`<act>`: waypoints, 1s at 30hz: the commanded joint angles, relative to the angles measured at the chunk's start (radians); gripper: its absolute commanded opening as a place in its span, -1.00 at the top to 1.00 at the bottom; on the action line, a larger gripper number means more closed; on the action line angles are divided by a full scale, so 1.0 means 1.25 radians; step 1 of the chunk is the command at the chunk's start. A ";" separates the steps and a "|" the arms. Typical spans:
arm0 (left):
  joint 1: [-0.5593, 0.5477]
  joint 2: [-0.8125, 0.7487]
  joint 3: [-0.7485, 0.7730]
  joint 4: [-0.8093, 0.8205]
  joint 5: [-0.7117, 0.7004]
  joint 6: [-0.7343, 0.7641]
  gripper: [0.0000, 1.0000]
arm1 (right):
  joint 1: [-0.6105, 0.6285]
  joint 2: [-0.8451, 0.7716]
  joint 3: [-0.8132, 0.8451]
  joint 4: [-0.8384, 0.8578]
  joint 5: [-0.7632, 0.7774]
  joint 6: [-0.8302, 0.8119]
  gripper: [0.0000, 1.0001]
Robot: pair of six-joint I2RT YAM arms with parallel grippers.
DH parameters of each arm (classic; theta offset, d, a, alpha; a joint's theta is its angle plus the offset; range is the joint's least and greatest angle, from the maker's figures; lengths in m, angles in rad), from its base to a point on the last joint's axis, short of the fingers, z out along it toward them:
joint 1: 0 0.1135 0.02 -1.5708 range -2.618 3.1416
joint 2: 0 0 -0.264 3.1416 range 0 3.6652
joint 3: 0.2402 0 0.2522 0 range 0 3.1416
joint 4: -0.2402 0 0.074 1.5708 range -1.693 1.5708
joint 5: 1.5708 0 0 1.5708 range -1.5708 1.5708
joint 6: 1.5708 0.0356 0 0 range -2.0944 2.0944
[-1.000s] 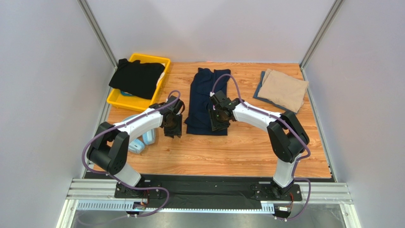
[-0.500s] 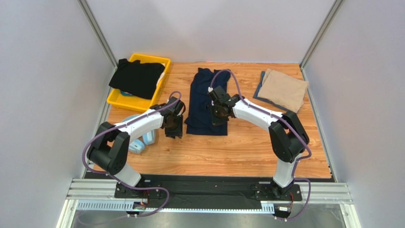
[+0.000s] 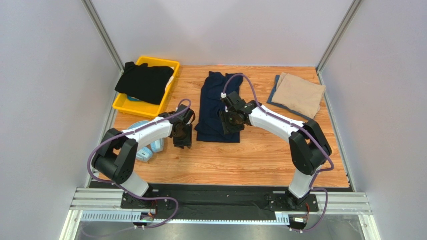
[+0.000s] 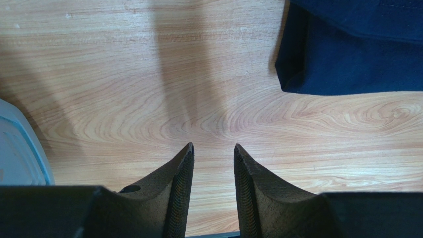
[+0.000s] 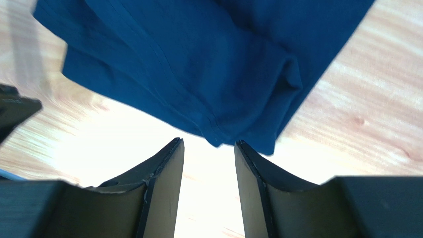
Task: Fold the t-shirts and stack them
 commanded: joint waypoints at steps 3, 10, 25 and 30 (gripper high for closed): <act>-0.009 -0.004 -0.001 0.026 0.012 -0.012 0.16 | 0.005 -0.040 -0.044 0.015 0.007 -0.011 0.05; -0.011 -0.014 -0.014 0.025 0.006 -0.014 0.17 | 0.006 -0.003 -0.044 0.029 -0.018 -0.010 0.05; -0.012 -0.020 -0.019 0.025 0.008 -0.015 0.17 | 0.006 0.063 -0.040 0.044 -0.030 -0.007 0.08; -0.012 -0.021 -0.031 0.032 0.008 -0.019 0.18 | 0.006 0.057 -0.034 0.040 -0.021 0.001 0.44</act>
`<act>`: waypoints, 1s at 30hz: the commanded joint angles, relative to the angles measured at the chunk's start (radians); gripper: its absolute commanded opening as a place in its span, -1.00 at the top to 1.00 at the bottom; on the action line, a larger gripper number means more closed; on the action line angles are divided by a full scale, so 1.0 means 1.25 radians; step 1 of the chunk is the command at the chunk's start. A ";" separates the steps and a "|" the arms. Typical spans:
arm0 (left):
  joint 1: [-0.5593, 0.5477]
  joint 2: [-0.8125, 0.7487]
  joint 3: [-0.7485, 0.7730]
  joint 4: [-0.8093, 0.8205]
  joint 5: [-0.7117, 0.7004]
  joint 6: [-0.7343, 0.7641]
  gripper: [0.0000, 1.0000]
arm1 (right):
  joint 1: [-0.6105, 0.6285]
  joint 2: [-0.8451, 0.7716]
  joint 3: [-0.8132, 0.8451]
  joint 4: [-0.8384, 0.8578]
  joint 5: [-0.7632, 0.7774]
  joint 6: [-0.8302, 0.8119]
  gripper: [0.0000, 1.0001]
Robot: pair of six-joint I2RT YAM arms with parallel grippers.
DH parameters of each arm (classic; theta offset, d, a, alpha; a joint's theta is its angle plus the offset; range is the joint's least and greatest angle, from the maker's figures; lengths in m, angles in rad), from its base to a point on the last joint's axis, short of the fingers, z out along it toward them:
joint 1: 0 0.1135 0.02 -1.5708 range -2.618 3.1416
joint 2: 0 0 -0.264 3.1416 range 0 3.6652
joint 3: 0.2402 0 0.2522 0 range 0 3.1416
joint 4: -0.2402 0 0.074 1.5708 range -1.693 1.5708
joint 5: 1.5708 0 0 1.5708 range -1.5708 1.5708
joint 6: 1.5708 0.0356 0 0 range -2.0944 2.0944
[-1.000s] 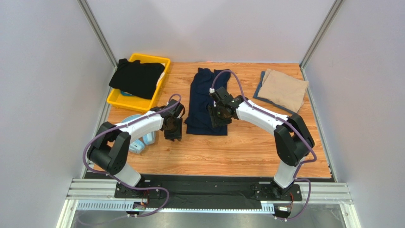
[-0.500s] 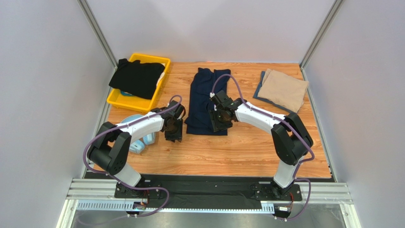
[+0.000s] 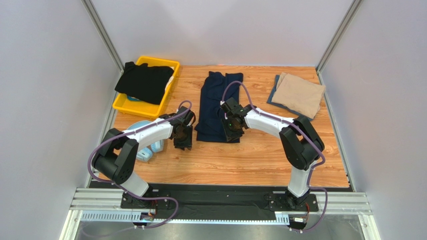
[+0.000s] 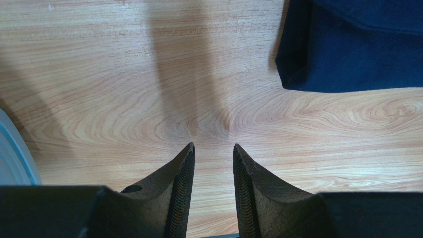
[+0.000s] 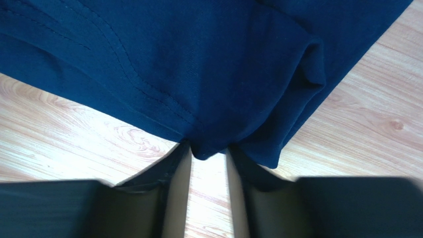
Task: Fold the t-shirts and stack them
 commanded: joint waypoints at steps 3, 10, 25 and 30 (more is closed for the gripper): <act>-0.002 -0.021 -0.014 0.012 0.002 -0.007 0.18 | 0.005 -0.012 0.013 0.034 0.007 0.007 0.89; -0.004 -0.026 -0.027 0.027 0.008 -0.015 0.18 | 0.007 -0.008 0.025 0.020 -0.002 0.004 0.99; -0.009 -0.024 -0.026 0.023 0.007 -0.010 0.19 | 0.013 -0.028 0.062 -0.003 -0.003 0.000 1.00; -0.012 -0.031 -0.036 0.030 0.022 -0.015 0.19 | 0.016 -0.021 0.071 -0.007 0.018 -0.007 1.00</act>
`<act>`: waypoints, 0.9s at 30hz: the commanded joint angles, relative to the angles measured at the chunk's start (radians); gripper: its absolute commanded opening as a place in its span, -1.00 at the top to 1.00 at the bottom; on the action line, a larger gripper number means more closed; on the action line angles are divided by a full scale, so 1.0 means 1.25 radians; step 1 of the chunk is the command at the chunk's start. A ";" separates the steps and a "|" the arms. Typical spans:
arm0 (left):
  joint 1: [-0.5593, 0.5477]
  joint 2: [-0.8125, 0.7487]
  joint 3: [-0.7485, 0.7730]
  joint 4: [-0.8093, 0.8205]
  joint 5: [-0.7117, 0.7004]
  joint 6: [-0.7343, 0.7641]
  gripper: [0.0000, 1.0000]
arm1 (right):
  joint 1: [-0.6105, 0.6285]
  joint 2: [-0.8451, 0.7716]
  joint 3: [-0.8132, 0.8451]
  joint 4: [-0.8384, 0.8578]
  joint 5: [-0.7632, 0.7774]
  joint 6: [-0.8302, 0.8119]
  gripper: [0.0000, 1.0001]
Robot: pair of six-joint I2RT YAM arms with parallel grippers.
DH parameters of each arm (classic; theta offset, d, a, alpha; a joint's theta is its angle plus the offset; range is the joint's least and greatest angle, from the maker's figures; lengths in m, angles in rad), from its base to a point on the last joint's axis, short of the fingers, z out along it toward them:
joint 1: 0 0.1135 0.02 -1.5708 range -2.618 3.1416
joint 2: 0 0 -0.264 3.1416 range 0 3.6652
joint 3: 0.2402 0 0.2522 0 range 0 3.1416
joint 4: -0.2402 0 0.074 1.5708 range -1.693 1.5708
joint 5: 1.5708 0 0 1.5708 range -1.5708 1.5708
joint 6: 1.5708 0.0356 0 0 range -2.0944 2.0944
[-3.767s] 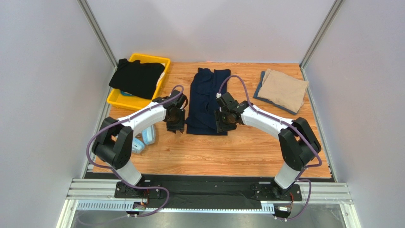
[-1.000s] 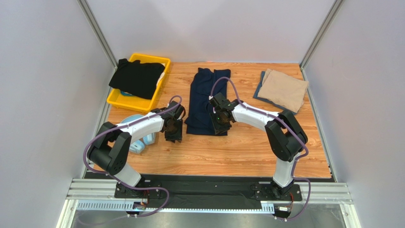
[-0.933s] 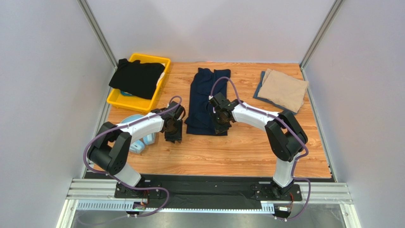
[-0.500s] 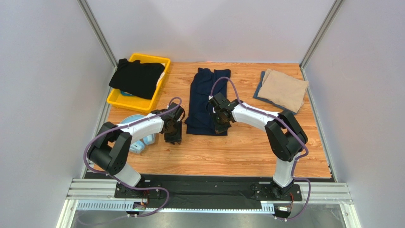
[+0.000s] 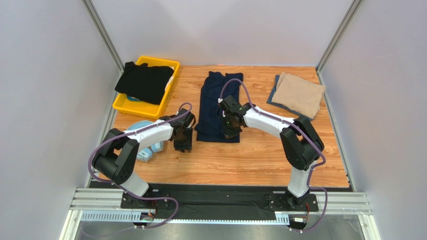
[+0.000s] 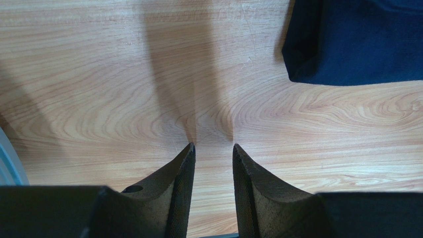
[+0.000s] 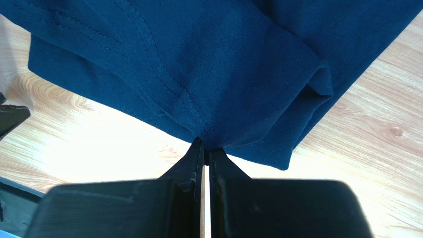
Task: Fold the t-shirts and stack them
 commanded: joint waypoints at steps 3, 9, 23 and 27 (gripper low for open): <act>-0.009 -0.037 -0.017 0.020 0.019 -0.009 0.19 | 0.004 -0.013 0.054 -0.007 0.033 -0.022 1.00; -0.009 -0.040 -0.009 0.009 0.013 0.001 0.19 | 0.004 0.008 0.106 -0.021 0.042 -0.017 1.00; -0.009 -0.058 -0.009 -0.004 0.008 -0.001 0.19 | -0.034 0.094 0.253 -0.068 0.080 -0.035 0.99; -0.010 -0.049 -0.005 0.004 0.016 -0.003 0.19 | -0.035 0.128 0.298 -0.085 0.095 -0.049 0.99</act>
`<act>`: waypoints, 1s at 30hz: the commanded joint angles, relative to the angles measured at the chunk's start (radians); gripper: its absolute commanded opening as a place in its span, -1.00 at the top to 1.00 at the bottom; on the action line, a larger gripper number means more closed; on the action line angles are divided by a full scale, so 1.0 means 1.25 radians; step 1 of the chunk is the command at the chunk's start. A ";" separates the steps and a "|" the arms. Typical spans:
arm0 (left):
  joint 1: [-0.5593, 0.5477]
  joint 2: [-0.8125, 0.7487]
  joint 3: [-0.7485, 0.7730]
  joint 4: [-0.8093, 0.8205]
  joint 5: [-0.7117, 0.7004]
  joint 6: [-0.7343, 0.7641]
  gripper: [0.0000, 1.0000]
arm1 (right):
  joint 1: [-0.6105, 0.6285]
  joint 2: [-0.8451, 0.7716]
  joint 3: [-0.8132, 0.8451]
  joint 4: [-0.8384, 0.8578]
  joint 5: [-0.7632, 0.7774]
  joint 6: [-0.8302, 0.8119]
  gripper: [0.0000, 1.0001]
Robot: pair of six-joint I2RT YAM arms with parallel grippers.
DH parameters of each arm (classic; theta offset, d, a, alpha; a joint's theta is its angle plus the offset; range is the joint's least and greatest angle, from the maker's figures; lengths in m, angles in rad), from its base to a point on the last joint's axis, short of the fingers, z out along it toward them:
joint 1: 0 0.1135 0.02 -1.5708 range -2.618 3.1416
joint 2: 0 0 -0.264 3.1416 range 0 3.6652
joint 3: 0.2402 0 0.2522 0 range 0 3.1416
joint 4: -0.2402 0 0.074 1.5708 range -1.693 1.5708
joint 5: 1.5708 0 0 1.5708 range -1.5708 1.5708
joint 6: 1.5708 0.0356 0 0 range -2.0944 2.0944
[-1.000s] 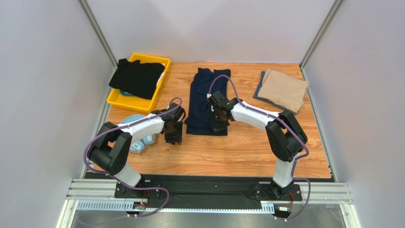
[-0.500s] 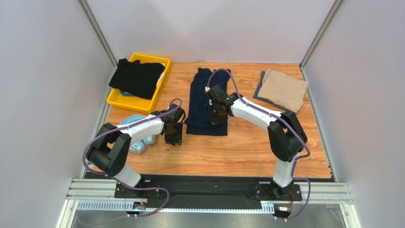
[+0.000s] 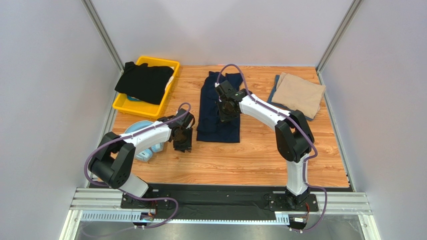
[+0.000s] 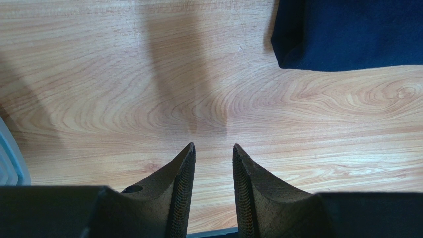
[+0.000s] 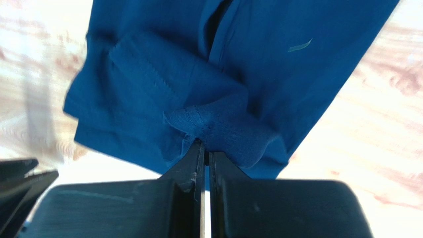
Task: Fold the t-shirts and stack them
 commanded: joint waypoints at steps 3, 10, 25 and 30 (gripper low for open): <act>-0.005 -0.015 0.007 0.005 0.009 0.002 0.19 | -0.007 0.050 0.088 -0.016 0.033 -0.024 1.00; -0.005 -0.029 0.002 0.005 0.012 0.007 0.19 | -0.015 0.095 0.125 -0.027 0.053 -0.011 0.99; -0.020 -0.028 0.010 0.013 0.023 0.014 0.20 | -0.067 0.132 0.139 -0.033 0.109 0.045 1.00; -0.022 -0.027 0.015 0.016 0.029 0.021 0.20 | -0.072 0.149 0.154 -0.029 0.101 0.048 1.00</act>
